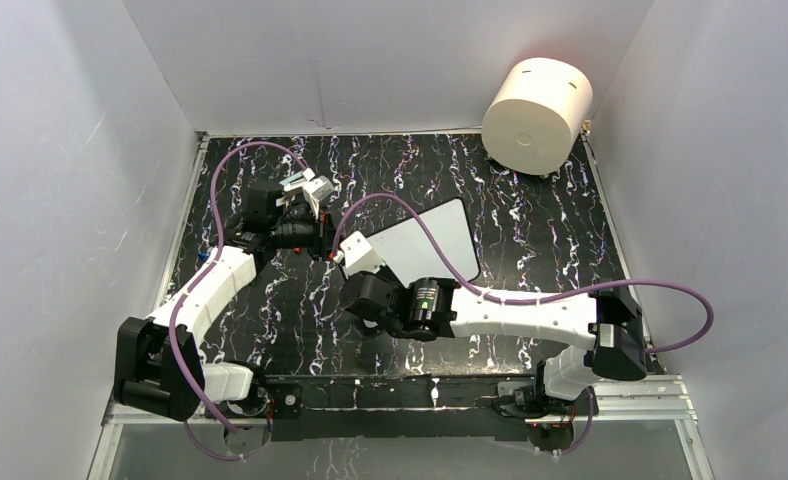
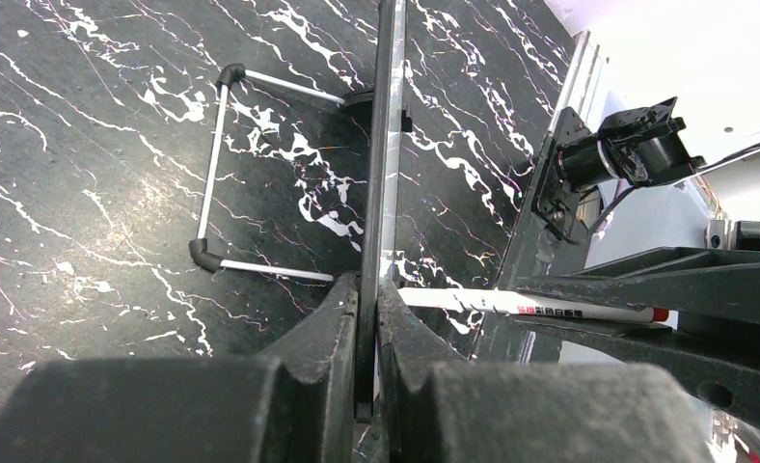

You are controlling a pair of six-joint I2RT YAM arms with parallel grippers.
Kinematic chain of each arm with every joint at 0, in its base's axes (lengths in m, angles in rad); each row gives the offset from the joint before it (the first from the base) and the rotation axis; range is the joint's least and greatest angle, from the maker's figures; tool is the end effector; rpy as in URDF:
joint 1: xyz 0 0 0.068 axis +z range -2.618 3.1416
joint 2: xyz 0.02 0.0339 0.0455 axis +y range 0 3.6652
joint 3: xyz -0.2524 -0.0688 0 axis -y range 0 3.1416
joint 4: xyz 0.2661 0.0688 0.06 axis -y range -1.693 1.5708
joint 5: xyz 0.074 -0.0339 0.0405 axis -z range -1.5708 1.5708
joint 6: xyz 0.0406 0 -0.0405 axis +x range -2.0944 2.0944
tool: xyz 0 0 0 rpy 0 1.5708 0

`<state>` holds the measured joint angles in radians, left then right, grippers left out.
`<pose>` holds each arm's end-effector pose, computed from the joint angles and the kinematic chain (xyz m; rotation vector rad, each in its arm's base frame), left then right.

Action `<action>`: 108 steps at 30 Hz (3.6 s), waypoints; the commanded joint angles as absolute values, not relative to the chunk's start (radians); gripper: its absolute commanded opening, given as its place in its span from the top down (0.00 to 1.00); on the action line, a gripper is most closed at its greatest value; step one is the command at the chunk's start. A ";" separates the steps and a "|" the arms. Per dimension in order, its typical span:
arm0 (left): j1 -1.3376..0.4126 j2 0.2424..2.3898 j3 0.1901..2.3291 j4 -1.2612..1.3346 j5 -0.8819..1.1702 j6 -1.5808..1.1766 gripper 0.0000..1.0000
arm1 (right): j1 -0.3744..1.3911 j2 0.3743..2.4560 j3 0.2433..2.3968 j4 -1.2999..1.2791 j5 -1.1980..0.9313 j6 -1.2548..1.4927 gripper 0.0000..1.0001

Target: Write a sentence on the whiteboard

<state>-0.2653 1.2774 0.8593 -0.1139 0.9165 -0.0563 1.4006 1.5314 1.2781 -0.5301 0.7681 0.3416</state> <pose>0.2807 -0.1096 0.2518 0.7658 1.9206 -1.1511 0.0881 0.3459 0.2843 -0.7480 1.9681 0.1195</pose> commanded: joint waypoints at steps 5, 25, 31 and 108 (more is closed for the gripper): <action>-0.275 1.293 0.856 -0.189 0.833 -0.038 1.00 | 1.394 1.520 1.261 -0.544 0.824 0.378 1.00; -0.275 1.293 0.859 -0.197 0.825 -0.032 1.00 | 1.394 1.384 1.160 -0.363 0.798 0.317 1.00; -0.275 1.295 0.859 -0.197 0.827 -0.031 1.00 | 1.393 1.400 1.161 -0.357 0.813 0.324 1.00; -0.278 1.298 0.858 -0.198 0.843 -0.033 1.00 | 1.374 1.438 1.160 -0.336 0.812 0.314 1.00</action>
<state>-0.2657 1.2778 0.8597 -0.1162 0.9169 -0.0551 1.3804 1.4483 1.1641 -0.3889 0.8310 0.3248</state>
